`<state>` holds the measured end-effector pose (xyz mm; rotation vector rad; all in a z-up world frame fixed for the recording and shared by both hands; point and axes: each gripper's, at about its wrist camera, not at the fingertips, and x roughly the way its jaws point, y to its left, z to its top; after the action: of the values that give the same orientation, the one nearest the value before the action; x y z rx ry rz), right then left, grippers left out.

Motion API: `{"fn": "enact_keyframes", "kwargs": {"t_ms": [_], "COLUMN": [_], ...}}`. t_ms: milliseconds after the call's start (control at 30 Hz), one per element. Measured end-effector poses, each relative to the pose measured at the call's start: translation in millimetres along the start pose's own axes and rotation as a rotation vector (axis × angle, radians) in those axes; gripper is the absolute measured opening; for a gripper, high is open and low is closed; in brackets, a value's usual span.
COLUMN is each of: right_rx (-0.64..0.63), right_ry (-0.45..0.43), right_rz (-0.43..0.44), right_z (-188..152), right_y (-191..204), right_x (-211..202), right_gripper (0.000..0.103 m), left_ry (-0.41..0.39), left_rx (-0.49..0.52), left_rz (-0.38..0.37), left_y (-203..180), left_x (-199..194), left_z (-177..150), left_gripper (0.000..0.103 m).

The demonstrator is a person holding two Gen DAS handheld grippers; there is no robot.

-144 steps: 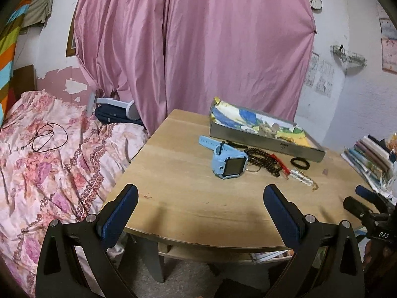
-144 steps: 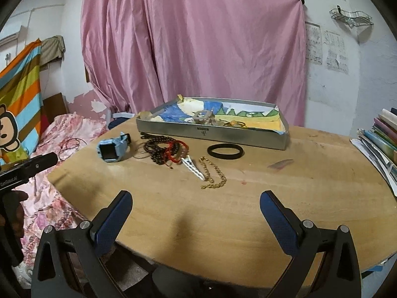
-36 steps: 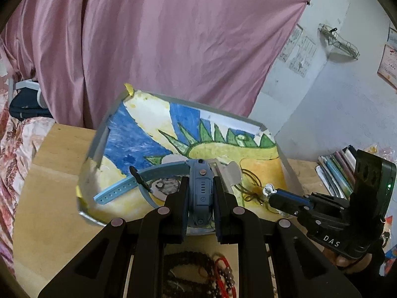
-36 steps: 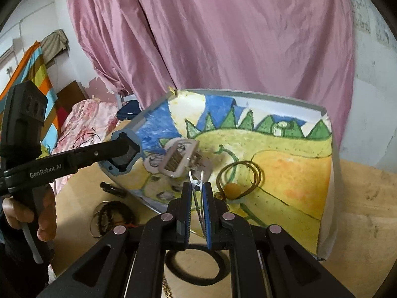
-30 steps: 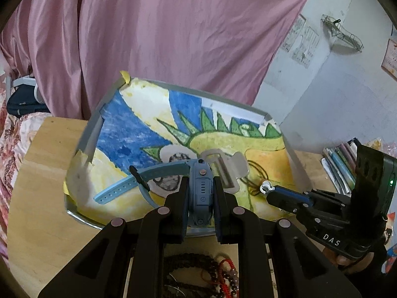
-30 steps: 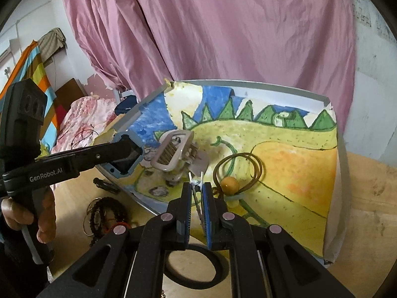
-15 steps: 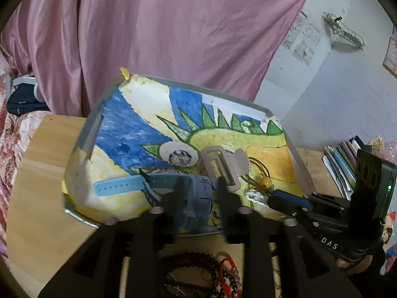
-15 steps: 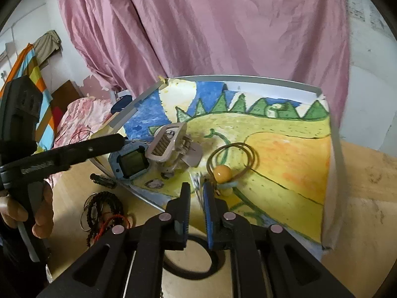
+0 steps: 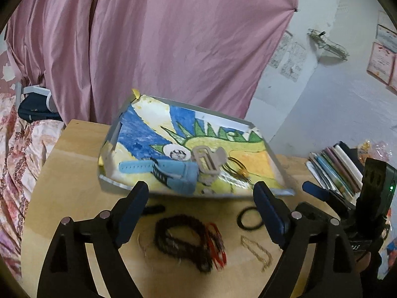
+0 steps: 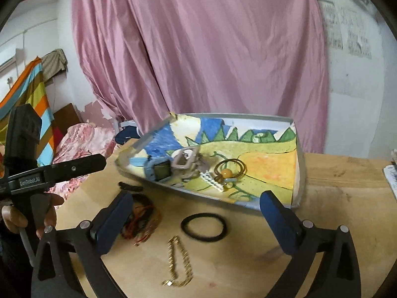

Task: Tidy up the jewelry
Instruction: 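Withdraw both tools from the tray back over the table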

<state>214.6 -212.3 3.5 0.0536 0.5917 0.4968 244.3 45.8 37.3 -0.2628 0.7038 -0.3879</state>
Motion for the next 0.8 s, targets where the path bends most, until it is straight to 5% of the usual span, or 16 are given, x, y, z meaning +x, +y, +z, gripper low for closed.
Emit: {"fn": "enact_keyframes", "kwargs": {"t_ms": [100,300,567,800], "right_rx": [-0.028,-0.048,-0.037,-0.043], "right_ry": [-0.042,-0.136,-0.216,-0.225], "right_rz": [-0.025,-0.033,-0.061,-0.113], "right_z": [-11.7,-36.3,-62.1,-86.1], "right_y": [13.5,35.6,56.2,68.4], "right_x": [-16.7,-47.0,-68.5,-79.8], "right_gripper": [0.103,0.103,0.103,0.103], "left_ry": [-0.026,-0.1,-0.202,-0.249], "left_rx": [0.002,-0.012,-0.154,-0.141], "left_rz": [-0.023,-0.036,-0.045,0.048], "left_y": [-4.9,-7.8,8.1,18.9], "left_x": [-22.2,-64.8,-101.2,-119.5], "left_z": [-14.1,-42.9,-92.5,-123.1], "left_gripper": [0.097,0.097,0.097,0.097]}}
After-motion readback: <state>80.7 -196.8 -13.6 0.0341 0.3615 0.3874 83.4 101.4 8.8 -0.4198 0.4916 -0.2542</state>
